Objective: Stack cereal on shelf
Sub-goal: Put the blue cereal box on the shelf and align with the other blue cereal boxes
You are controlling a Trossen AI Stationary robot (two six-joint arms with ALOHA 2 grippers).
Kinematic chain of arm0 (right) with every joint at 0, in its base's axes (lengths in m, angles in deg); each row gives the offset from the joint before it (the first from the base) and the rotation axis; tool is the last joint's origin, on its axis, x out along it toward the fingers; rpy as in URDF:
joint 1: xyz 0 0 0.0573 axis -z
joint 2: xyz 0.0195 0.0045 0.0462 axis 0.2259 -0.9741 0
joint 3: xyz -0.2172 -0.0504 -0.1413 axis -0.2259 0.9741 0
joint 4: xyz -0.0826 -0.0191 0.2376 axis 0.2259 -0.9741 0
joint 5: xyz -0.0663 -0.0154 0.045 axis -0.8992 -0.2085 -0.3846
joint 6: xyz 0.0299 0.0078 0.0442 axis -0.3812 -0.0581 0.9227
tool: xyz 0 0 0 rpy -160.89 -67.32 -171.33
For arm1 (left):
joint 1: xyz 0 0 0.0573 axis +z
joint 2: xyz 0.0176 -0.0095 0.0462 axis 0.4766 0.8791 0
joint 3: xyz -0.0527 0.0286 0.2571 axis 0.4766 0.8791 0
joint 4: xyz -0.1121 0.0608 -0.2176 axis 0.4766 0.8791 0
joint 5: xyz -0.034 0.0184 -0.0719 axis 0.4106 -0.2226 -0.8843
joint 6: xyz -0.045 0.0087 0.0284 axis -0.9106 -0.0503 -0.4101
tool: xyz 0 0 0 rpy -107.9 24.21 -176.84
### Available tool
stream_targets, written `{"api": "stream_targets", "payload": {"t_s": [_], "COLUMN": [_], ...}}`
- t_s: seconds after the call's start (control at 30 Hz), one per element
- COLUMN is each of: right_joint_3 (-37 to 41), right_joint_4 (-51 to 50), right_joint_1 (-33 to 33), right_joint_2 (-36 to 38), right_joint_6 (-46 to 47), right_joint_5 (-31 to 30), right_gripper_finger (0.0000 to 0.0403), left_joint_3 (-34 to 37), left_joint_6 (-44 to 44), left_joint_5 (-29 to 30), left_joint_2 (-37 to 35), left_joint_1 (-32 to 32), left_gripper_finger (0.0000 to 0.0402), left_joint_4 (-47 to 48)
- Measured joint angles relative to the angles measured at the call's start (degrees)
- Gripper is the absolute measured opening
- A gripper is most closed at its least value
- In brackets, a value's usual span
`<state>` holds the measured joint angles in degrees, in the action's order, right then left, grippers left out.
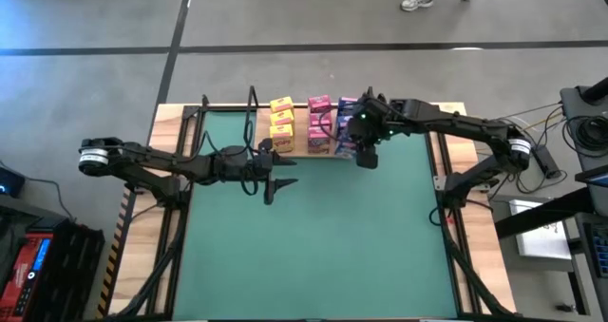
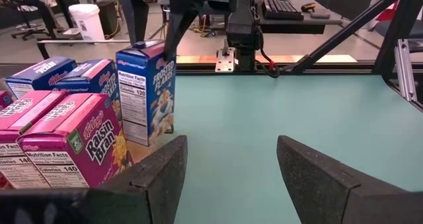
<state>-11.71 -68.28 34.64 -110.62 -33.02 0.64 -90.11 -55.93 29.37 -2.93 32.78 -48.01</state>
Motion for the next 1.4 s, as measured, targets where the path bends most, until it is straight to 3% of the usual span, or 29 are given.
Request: {"api": "stream_targets", "payload": {"t_s": [0.77, 1.17, 1.4], "right_joint_3": [0.24, 0.16, -3.37], "right_joint_4": [1.09, 2.42, -0.02], "right_joint_1": [0.19, 0.20, 0.06], "right_joint_2": [-4.09, -4.07, -4.02], "right_joint_6": [-1.59, -2.27, -1.25], "right_joint_5": [-5.25, -5.71, -5.38], "right_gripper_finger": [0.0167, 0.0224, 0.0235], "left_joint_3": [0.00, 0.00, -0.03], "left_joint_6": [0.71, 0.49, 0.49], "left_joint_5": [0.04, 0.07, 0.09], "left_joint_2": [0.00, 0.00, 0.00], "left_joint_1": [0.04, 0.04, 0.04], "left_gripper_finger": [0.0217, 0.0217, 0.0217], "left_joint_4": [0.00, -0.06, -0.50]}}
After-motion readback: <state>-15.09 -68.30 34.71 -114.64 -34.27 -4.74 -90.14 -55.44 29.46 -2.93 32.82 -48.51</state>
